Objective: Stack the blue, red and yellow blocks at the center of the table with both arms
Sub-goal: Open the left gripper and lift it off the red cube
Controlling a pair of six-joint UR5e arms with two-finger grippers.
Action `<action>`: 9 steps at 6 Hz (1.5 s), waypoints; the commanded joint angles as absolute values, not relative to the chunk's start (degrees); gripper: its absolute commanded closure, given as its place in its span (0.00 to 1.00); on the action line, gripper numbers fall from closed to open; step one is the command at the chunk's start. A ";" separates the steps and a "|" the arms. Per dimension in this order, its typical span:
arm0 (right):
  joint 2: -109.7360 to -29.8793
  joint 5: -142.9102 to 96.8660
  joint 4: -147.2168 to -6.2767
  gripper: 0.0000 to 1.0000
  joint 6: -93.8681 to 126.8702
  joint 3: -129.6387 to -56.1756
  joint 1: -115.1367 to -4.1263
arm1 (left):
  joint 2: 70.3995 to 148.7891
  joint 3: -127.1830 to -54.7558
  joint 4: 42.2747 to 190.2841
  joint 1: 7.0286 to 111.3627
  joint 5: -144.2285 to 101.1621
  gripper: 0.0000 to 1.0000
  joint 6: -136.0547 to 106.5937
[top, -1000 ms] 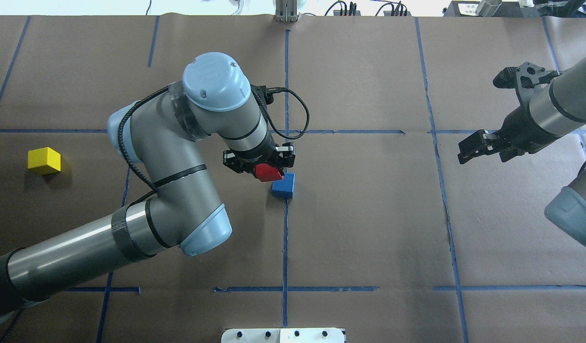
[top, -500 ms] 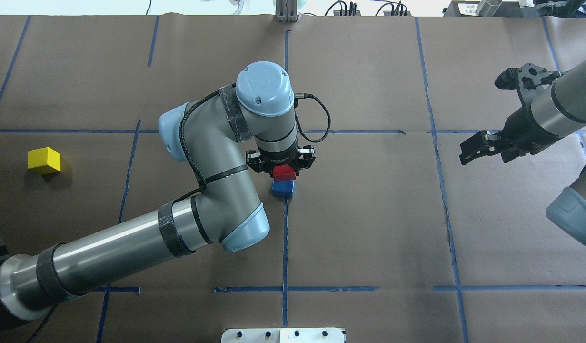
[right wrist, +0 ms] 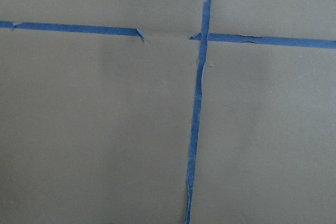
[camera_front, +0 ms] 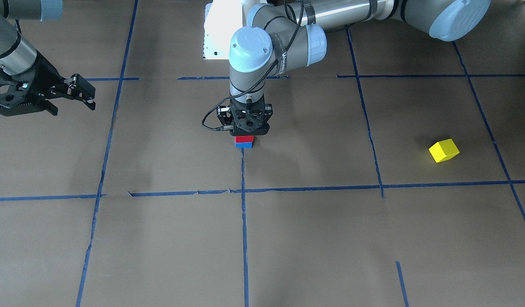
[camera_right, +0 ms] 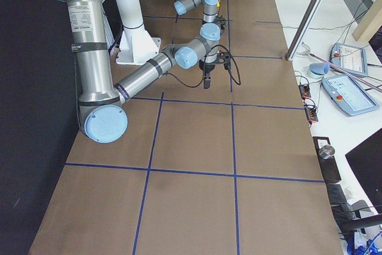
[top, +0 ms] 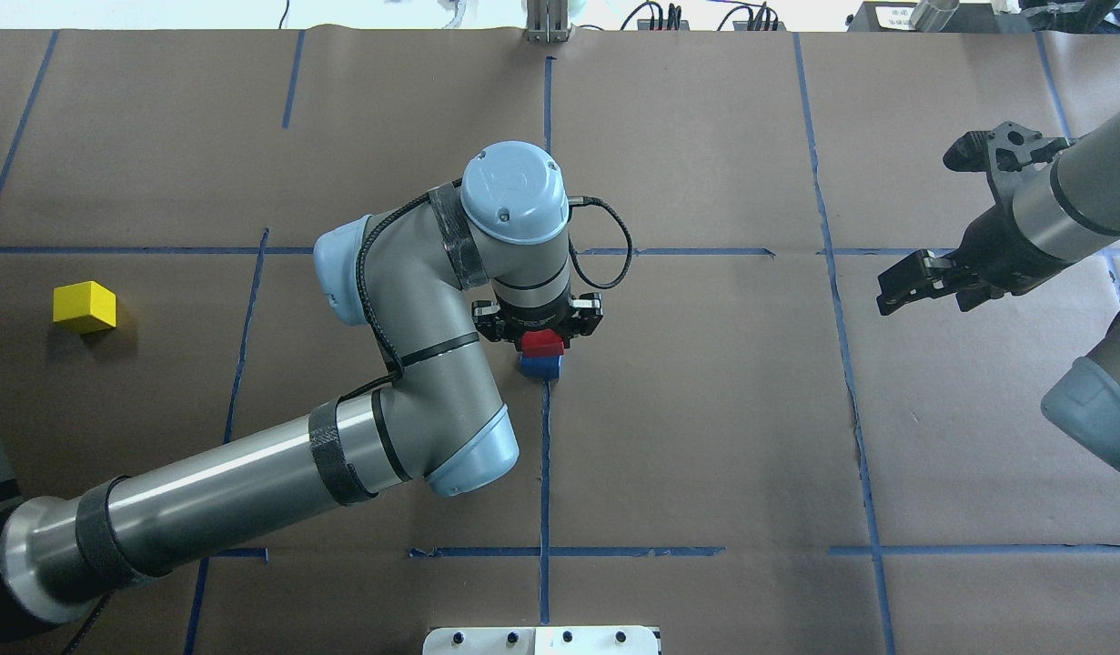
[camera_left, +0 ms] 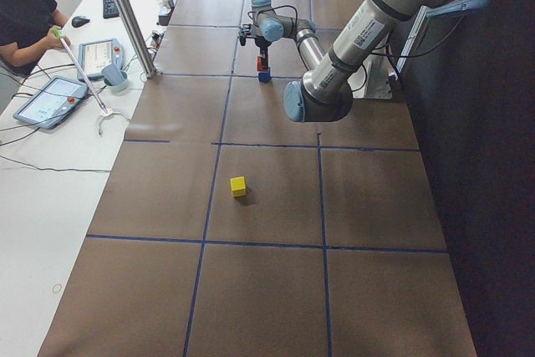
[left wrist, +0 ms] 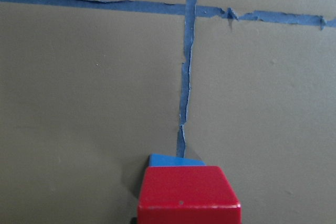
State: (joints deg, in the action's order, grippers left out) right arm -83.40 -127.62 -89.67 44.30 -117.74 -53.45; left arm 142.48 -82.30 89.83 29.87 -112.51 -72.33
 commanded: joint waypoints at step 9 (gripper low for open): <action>-83.41 -127.53 -89.65 0.00 44.30 -117.69 -53.52 | 117.33 -117.97 80.61 39.43 -109.42 0.00 -52.12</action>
